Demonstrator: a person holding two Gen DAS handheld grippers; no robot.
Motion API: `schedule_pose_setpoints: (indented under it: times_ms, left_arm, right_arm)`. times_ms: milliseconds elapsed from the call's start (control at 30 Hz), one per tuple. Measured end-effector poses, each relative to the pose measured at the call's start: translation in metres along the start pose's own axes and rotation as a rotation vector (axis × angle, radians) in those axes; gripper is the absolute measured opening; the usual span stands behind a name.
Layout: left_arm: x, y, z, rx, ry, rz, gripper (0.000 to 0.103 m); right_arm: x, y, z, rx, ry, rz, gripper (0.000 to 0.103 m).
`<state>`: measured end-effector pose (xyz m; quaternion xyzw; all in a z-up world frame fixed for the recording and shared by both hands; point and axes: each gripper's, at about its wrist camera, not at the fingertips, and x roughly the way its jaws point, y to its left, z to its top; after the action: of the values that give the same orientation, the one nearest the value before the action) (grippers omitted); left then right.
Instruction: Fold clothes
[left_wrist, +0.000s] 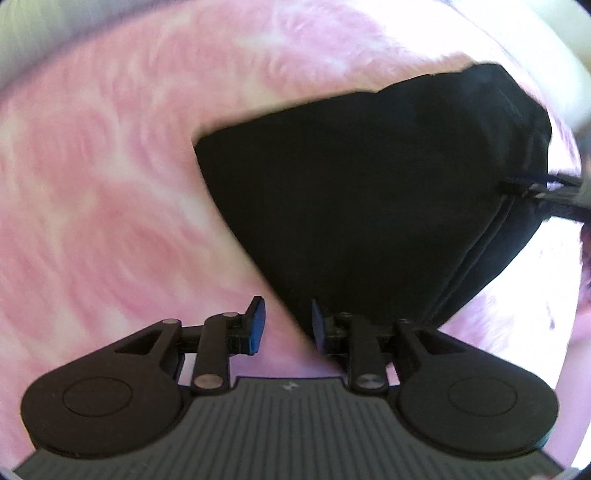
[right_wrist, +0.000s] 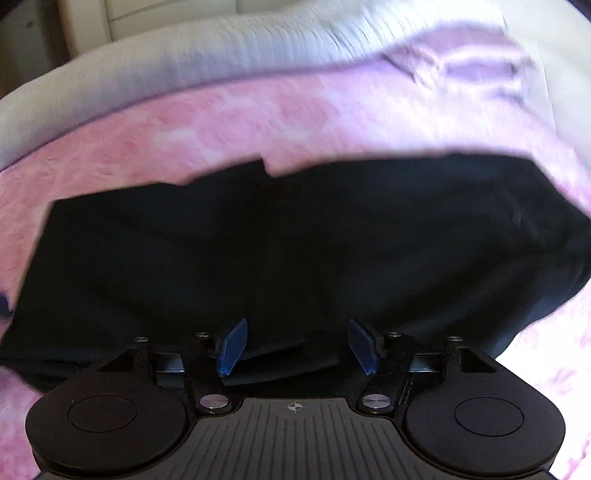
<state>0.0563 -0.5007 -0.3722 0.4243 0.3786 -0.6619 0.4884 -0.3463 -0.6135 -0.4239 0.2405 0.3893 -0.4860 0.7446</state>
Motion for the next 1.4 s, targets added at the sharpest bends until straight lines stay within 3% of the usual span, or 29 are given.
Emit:
schedule_pose_setpoints:
  times_ms: [167, 267, 333, 467, 633, 667, 700, 767, 867, 933, 1033, 1067, 1233, 1400]
  left_arm:
    - [-0.019, 0.004, -0.002, 0.467, -0.05, 0.181, 0.047]
    - [-0.015, 0.003, -0.013, 0.747, -0.103, 0.223, 0.061]
    - [-0.007, 0.004, -0.02, 0.876, -0.127, 0.228, 0.063]
    - [0.007, 0.005, -0.033, 1.051, -0.174, 0.227, 0.065]
    - [0.032, 0.008, -0.048, 1.342, -0.258, 0.26, 0.067]
    - [0.037, 0.009, -0.05, 1.403, -0.277, 0.266, 0.067]
    - [0.04, 0.009, -0.052, 1.462, -0.302, 0.272, 0.067]
    - [0.048, 0.009, -0.051, 1.581, -0.366, 0.286, 0.067]
    - [0.061, 0.005, -0.043, 1.742, -0.45, 0.311, 0.066]
    - [0.073, 0.001, -0.034, 1.813, -0.469, 0.312, 0.06]
    - [0.086, -0.006, -0.014, 1.857, -0.413, 0.279, 0.017]
    - [0.086, -0.008, -0.005, 1.841, -0.391, 0.255, 0.011]
    - [0.053, -0.016, 0.013, 1.725, -0.365, 0.229, 0.006]
    - [0.006, -0.033, 0.001, 1.672, -0.293, 0.215, 0.006]
  right_arm:
    - [-0.028, 0.114, -0.026, -0.346, -0.046, 0.131, 0.065]
    - [-0.046, 0.183, -0.042, -0.553, -0.074, 0.21, 0.065]
    - [-0.039, 0.233, -0.056, -0.726, -0.108, 0.184, 0.065]
    - [-0.022, 0.253, -0.053, -0.76, -0.086, 0.094, 0.065]
    - [0.0, 0.277, -0.048, -0.798, -0.058, -0.019, 0.064]
    - [0.005, 0.282, -0.047, -0.806, -0.052, -0.041, 0.045]
    - [0.009, 0.287, -0.046, -0.813, -0.046, -0.064, 0.033]
    - [0.009, 0.287, -0.043, -0.793, -0.043, -0.072, 0.022]
    - [-0.009, 0.272, -0.03, -0.704, -0.059, -0.037, 0.015]
    - [-0.021, 0.265, -0.019, -0.648, -0.072, -0.023, 0.014]
    - [-0.039, 0.256, -0.007, -0.597, -0.08, -0.009, 0.013]
    - [-0.046, 0.254, -0.005, -0.585, -0.082, -0.006, 0.013]
    - [-0.076, 0.249, 0.001, -0.552, -0.093, 0.019, 0.012]
    - [-0.106, 0.264, -0.001, -0.576, -0.078, 0.092, 0.011]
